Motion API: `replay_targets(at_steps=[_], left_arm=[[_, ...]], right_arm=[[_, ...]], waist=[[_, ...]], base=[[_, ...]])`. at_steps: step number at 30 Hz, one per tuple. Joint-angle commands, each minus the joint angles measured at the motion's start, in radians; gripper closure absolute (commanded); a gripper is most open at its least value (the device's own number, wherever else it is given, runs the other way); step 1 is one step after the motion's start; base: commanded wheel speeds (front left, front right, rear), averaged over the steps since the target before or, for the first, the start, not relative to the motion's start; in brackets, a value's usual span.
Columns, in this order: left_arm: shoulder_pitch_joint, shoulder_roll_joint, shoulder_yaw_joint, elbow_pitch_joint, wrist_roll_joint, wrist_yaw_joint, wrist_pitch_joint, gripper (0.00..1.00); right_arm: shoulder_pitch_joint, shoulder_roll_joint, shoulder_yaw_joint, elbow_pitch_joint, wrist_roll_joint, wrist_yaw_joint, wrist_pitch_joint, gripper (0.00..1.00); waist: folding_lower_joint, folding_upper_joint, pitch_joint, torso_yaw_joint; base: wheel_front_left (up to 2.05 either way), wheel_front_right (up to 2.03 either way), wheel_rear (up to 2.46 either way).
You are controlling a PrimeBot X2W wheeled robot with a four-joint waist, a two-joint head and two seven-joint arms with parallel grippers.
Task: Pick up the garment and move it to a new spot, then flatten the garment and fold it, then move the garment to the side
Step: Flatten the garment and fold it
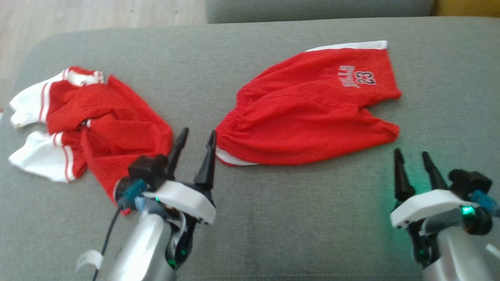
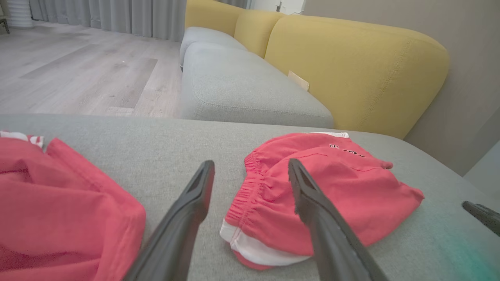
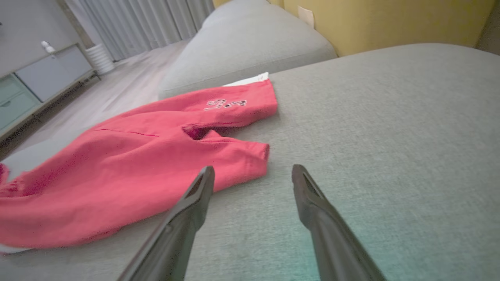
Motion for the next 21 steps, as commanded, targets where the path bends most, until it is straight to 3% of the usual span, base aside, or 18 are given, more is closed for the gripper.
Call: replay_targets(at_steps=[1,9,18,20,21], left_arm=[[-0.006,0.008,0.019,-0.051,-0.009,0.0,-0.012,0.0],[0.022,0.008,-0.029,-0.117,-0.024,-0.002,-0.012,0.0],[0.026,0.007,-0.031,-0.121,-0.021,0.003,-0.012,0.0],[0.026,0.007,-0.028,-0.12,-0.019,0.005,-0.012,0.0],[0.027,0.007,-0.026,-0.119,-0.018,0.005,-0.012,0.0]], right_arm=[[-0.071,-0.004,-0.007,-0.004,-0.013,-0.001,0.003,0.0],[-0.212,-0.004,-0.124,0.211,-0.054,-0.001,0.01,0.0],[-0.313,-0.004,-0.186,0.383,-0.083,-0.001,-0.021,0.0],[-0.331,-0.004,-0.163,0.408,-0.074,-0.001,-0.039,1.0],[-0.336,-0.004,-0.152,0.415,-0.072,-0.001,-0.053,1.0]], waist=[[0.0,0.0,0.012,0.031],[0.0,0.0,0.044,0.106],[0.0,0.0,0.055,0.116],[0.0,0.0,0.052,0.108],[0.0,0.0,0.05,0.103]], base=[[0.0,0.0,0.0],[0.0,0.0,0.0],[0.0,0.0,0.0],[0.0,0.0,0.0],[0.0,0.0,0.0]])
